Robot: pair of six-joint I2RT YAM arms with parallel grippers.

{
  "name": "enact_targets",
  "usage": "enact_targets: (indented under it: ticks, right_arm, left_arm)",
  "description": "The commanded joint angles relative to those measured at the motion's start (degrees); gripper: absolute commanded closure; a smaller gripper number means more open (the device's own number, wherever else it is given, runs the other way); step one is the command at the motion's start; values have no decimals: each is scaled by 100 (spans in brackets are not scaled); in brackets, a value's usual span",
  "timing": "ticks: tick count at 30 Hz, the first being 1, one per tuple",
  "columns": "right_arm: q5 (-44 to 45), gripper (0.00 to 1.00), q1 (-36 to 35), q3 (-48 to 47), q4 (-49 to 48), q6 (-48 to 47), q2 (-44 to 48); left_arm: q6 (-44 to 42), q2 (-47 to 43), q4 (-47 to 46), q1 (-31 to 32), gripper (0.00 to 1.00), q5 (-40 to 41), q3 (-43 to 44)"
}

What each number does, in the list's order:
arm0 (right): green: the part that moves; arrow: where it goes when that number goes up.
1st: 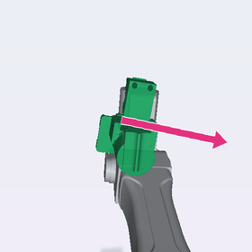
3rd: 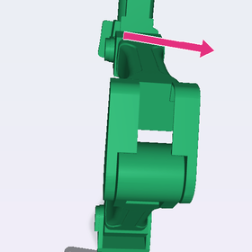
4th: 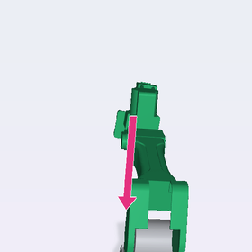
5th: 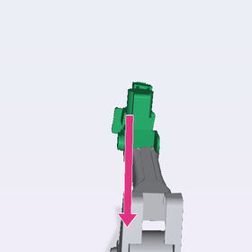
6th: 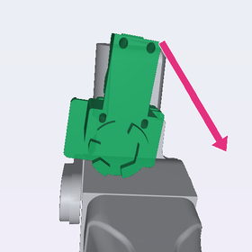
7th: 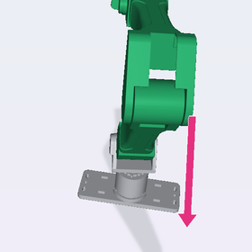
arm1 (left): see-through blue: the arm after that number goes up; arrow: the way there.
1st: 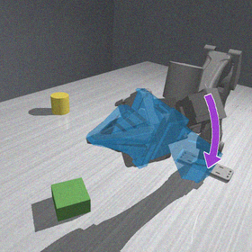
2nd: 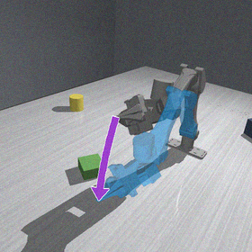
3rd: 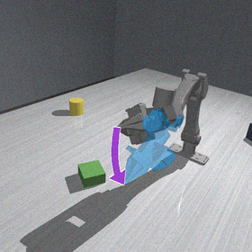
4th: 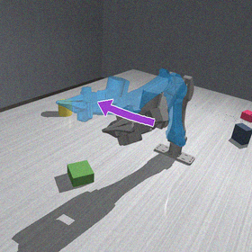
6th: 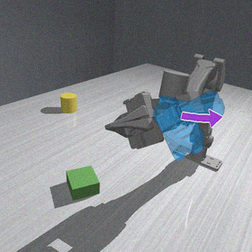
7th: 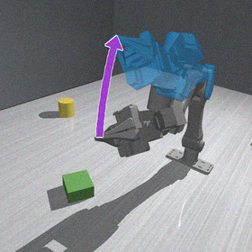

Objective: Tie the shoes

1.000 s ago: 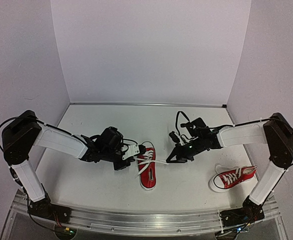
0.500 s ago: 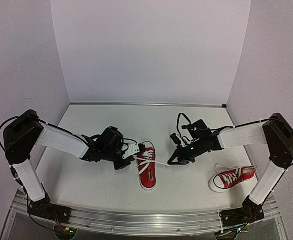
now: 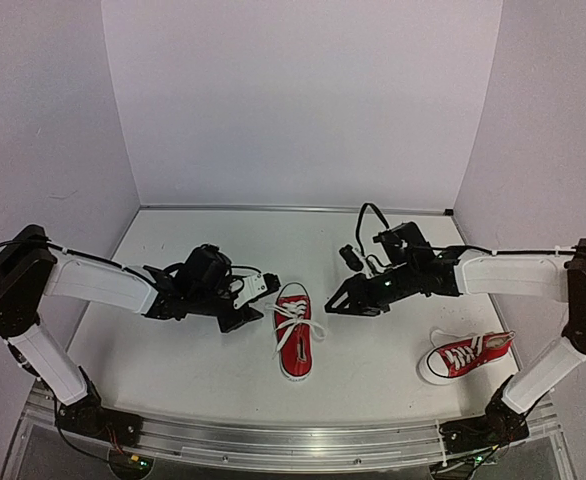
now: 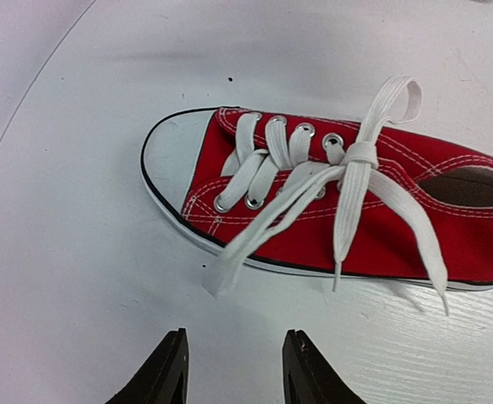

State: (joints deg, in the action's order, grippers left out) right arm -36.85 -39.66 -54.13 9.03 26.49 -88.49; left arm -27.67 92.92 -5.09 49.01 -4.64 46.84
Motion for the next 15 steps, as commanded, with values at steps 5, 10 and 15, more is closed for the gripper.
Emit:
enact_targets:
  ticks: [5,10,15]
  right_arm:
    - [389,61,-654,-254,-142,557,-41]
    - [590,64,-1068,-372,-545,973,-552]
    - [1133,58,-1545,-398,-1161,1487,-1002]
  left_arm:
    - [316,-476,-95,72,59,-750,-491]
    - [404,-466,-329,73,59,-811,-620]
    - [502,-589,-578,73,59,-774,-797]
